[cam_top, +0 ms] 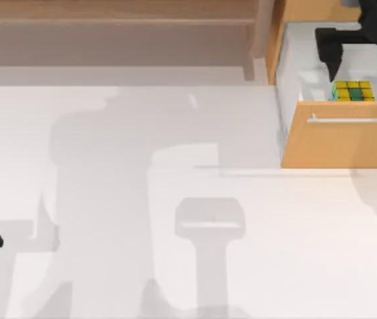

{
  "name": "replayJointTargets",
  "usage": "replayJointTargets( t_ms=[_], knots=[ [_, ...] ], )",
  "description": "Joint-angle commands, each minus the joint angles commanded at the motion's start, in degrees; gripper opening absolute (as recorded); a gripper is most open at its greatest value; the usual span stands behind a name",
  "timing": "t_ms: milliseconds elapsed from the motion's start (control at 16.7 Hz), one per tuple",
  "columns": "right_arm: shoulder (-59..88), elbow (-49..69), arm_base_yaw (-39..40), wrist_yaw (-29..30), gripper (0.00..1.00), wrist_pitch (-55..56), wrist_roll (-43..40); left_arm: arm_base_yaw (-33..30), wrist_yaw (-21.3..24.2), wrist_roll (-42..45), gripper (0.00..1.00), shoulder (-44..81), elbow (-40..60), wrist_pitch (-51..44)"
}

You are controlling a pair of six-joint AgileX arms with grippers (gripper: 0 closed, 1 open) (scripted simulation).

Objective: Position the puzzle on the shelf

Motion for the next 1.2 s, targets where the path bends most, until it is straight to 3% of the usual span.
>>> replayJointTargets(
  t_ms=[480, 840, 1200],
  knots=[
    [-1.01, -2.08, 0.25, -0.02, 1.0, 1.08, 0.01, 0.0, 0.0, 0.0, 1.0, 0.0, 0.0, 0.0],
    [-1.91, -10.13, 0.03, -0.03, 1.0, 7.62, -0.12, 0.0, 0.0, 0.0, 1.0, 0.0, 0.0, 0.0],
    [1.7, -10.46, -0.14, 0.01, 1.0, 12.17, -0.13, 0.0, 0.0, 0.0, 1.0, 0.0, 0.0, 0.0]
  ],
)
